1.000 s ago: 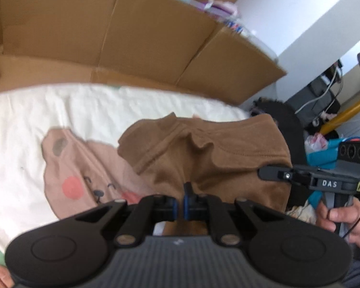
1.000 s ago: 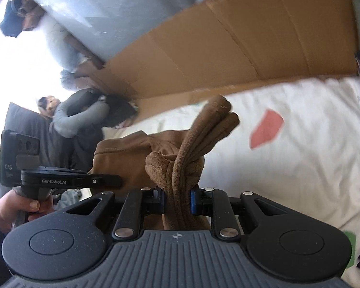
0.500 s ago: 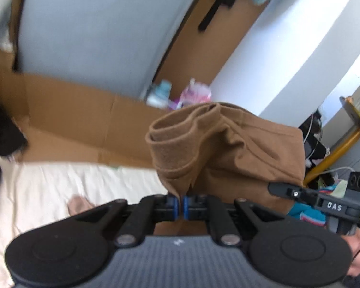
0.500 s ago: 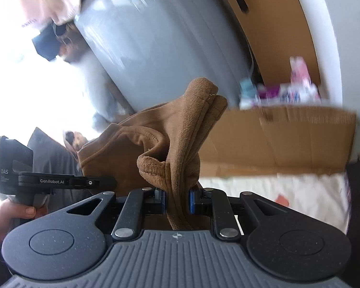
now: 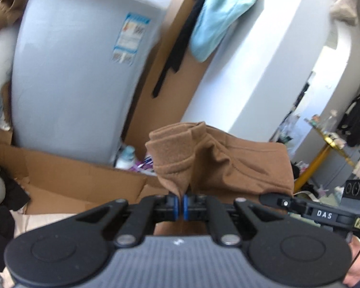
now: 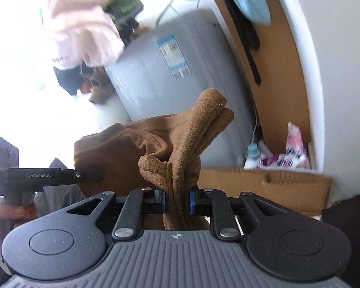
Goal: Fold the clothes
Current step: 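Lift the pinched folded shirt high off the bed with both tools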
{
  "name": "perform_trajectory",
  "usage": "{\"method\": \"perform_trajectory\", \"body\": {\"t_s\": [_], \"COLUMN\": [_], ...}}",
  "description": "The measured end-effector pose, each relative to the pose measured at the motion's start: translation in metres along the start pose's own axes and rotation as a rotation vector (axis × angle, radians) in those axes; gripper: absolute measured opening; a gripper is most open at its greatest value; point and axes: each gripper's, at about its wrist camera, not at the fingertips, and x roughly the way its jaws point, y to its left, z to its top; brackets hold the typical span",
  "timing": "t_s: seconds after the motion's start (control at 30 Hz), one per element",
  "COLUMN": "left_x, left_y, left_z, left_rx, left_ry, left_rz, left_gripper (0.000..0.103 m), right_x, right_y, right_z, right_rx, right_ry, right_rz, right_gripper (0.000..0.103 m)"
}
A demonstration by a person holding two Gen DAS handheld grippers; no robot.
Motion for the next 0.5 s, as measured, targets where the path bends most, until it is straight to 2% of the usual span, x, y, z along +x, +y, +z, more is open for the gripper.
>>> {"method": "perform_trajectory", "body": {"t_s": [0.13, 0.33, 0.5], "left_x": [-0.016, -0.027, -0.025], "left_y": [-0.035, -0.081, -0.108], "left_z": [0.012, 0.022, 0.009], "left_rx": [0.007, 0.039, 0.062], "left_ry": [-0.008, -0.025, -0.02], "left_rz": [-0.036, -0.108, -0.155], "left_gripper": [0.004, 0.004, 0.004], "right_x": [-0.046, -0.108, -0.146], "right_y": [0.011, 0.01, 0.002], "right_z": [0.019, 0.041, 0.044], "right_rx": [0.002, 0.018, 0.014], "right_ry": [-0.044, -0.064, -0.082], "right_rz": [-0.016, -0.052, -0.073], "right_gripper": [0.017, 0.017, 0.017]}}
